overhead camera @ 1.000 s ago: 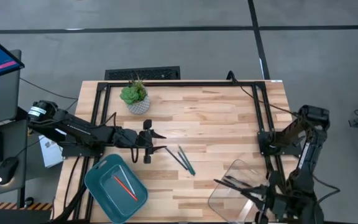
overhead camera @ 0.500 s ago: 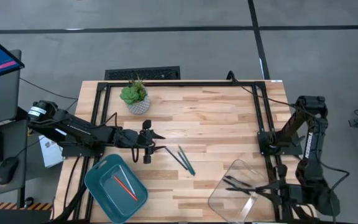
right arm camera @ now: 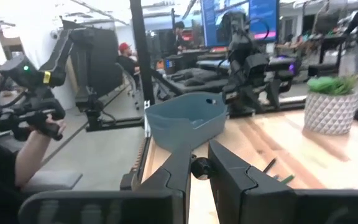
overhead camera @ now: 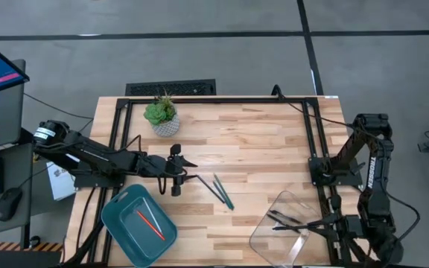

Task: Sort pens & pencils
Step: Put the black pen into the transparent bin

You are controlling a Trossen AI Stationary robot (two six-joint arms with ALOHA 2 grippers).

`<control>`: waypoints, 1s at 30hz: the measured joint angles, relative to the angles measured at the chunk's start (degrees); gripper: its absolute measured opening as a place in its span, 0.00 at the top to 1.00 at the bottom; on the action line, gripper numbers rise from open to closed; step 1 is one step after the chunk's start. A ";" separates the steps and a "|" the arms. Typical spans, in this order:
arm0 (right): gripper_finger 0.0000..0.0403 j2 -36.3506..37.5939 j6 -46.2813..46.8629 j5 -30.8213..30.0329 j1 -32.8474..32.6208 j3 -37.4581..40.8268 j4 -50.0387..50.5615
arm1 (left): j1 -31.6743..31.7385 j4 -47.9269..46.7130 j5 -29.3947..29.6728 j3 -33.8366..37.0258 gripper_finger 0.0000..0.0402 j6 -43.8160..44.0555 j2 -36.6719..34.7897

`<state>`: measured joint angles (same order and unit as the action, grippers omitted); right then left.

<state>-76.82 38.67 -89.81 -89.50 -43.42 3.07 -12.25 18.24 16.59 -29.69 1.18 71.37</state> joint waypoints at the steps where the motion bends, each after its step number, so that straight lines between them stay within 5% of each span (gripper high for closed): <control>1: 0.84 0.01 2.39 0.20 0.01 0.00 1.80 | 0.00 0.01 0.01 0.00 0.59 -0.12 0.00; 10: 0.84 0.20 17.93 7.68 1.16 -0.39 11.98 | 0.00 0.04 0.03 0.00 0.59 -0.44 0.00; 30: 0.84 -0.67 21.31 19.03 9.28 0.32 16.29 | 0.00 0.07 0.07 0.00 0.59 -0.47 0.00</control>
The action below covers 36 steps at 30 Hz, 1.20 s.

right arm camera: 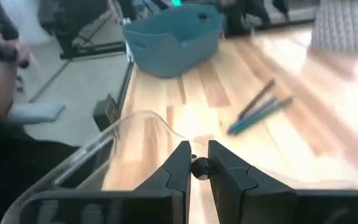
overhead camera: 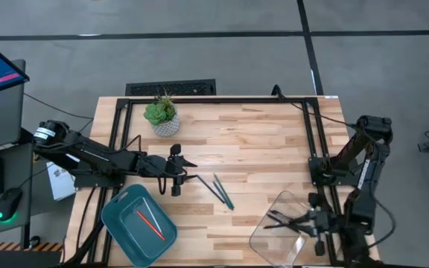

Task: Sort pens & pencils
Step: Put the black pen into the transparent bin

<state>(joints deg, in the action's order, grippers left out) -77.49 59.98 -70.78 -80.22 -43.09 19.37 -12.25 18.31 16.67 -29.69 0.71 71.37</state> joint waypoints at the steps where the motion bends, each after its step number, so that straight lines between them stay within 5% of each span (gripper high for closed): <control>1: 0.84 -0.62 1.71 1.85 0.71 0.47 2.99 | 0.00 -0.01 0.00 0.00 0.59 0.01 0.00; 7: 0.84 -2.62 23.24 9.37 2.93 0.30 17.74 | -0.08 -1.19 0.00 0.00 0.59 0.07 0.00; 10: 0.84 -3.01 22.93 6.18 2.03 -0.42 16.41 | -0.07 -1.37 -0.14 0.00 0.59 0.07 0.00; 27: 0.84 -3.24 30.04 9.65 1.65 -0.28 19.57 | -0.07 -1.33 -0.39 0.00 0.59 0.63 0.00; 36: 0.78 -3.17 30.09 4.72 1.64 -0.35 18.86 | -0.07 -1.33 -0.42 0.00 0.59 0.94 0.00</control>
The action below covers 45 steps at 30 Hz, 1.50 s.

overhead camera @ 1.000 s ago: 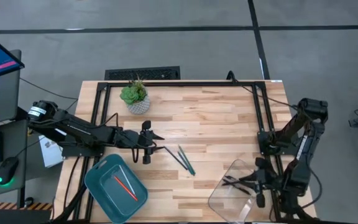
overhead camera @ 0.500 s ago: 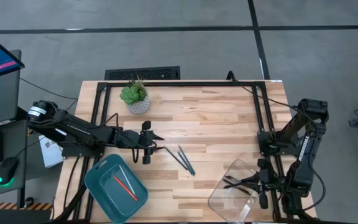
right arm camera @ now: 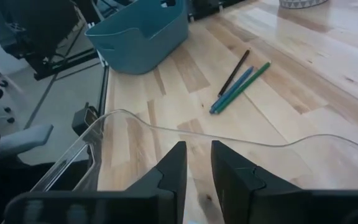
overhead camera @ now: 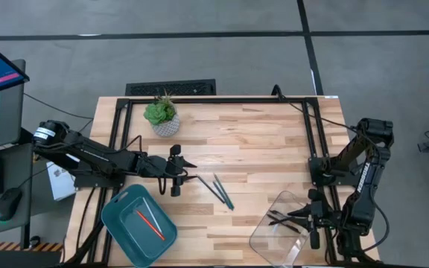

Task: Sort pens & pencils
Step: Put the black pen into the transparent bin, then put the black pencil into the blue bin

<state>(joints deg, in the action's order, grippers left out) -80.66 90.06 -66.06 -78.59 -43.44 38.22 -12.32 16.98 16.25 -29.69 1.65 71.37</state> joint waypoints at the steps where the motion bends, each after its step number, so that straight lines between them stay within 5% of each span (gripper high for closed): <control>1: 0.77 0.02 0.06 0.00 0.00 0.00 -0.04 | 0.00 0.00 0.00 0.00 0.59 0.11 0.00; 14: 0.73 0.83 -0.11 -1.50 0.05 -0.04 0.20 | 0.00 0.01 -0.02 0.00 0.59 0.13 0.00; 25: 0.73 9.32 -14.25 -3.21 2.58 -2.20 -0.10 | 0.02 0.04 0.00 0.00 0.59 -0.62 0.00; 36: 0.73 9.87 -18.81 0.69 18.49 -2.67 -2.71 | 0.02 0.06 0.00 0.00 0.59 -1.31 0.00; 45: 0.73 4.71 -29.58 1.68 29.87 -2.67 -15.22 | 0.04 0.08 0.00 0.00 0.59 -1.33 0.00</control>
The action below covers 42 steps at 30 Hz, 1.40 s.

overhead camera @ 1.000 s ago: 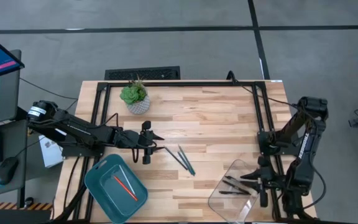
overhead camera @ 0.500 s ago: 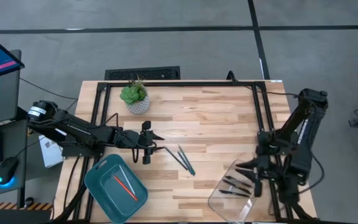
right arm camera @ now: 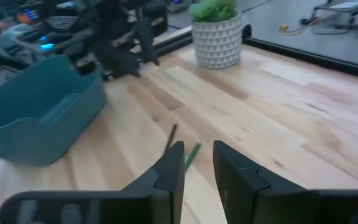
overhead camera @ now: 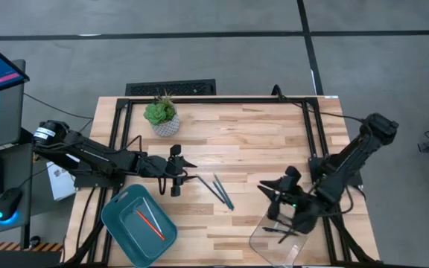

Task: Sort pens & pencils
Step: Put the black pencil into the blue bin

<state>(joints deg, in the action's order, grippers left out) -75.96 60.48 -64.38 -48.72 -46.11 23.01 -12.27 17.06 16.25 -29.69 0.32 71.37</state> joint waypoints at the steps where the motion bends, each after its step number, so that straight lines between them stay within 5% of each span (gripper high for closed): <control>1: 0.73 -0.69 -0.57 0.04 0.89 0.00 -0.70 | 0.00 0.00 0.00 0.00 0.59 -0.02 0.00; 17: 0.73 -11.10 0.49 0.06 14.16 0.04 -7.76 | -0.02 -0.04 0.00 0.00 0.59 -0.24 0.00; 27: 0.73 -13.48 0.43 0.11 16.78 0.09 -8.74 | -0.02 -0.17 -0.17 0.00 0.59 0.36 0.00; 31: 0.73 -13.34 0.15 0.09 16.99 0.09 -8.82 | -0.08 -2.19 -5.95 0.00 0.59 -3.18 0.32; 42: 0.73 -13.19 -4.96 0.05 18.61 0.09 -11.89 | 3.06 12.65 -9.69 -1.10 0.59 -8.00 14.17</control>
<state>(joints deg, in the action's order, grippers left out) -89.14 55.52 -64.33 -30.10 -46.02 11.12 -9.21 29.71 6.56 -30.79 -7.68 85.55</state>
